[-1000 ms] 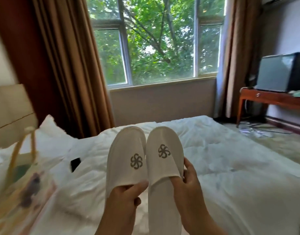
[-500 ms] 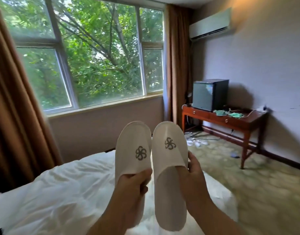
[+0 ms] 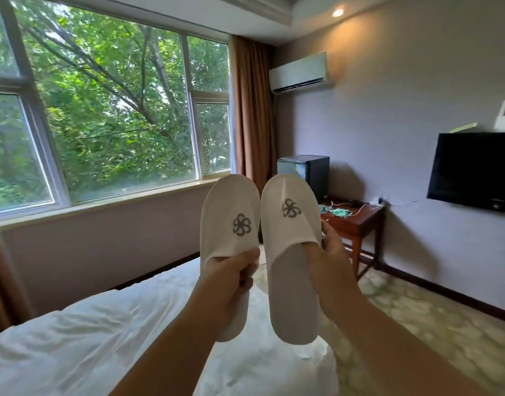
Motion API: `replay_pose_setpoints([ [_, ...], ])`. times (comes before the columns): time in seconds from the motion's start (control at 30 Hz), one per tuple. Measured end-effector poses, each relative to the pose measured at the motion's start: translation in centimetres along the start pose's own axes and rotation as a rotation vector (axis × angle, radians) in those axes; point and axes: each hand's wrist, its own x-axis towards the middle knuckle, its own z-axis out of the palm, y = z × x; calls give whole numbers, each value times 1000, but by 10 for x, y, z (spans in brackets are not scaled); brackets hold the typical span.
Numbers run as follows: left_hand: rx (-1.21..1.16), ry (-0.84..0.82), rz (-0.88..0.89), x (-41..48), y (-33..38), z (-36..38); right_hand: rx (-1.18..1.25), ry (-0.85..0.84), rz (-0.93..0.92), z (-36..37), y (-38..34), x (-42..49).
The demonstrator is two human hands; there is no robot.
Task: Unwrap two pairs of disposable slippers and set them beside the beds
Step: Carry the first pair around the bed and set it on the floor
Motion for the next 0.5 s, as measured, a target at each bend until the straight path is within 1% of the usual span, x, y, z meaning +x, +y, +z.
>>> replay_pose_setpoints([
  [0.17, 11, -97, 3, 28, 0, 38, 60, 64, 7, -26, -6, 28],
  [0.27, 67, -143, 31, 49, -7, 54, 46, 101, 11, -37, 1, 50],
  [0.4, 146, -201, 62, 86, -21, 73, -64, 65, 28, -44, 12, 84],
  [0.5, 183, -209, 105, 119, -32, 86, -223, 68, 32, -46, 19, 116],
])
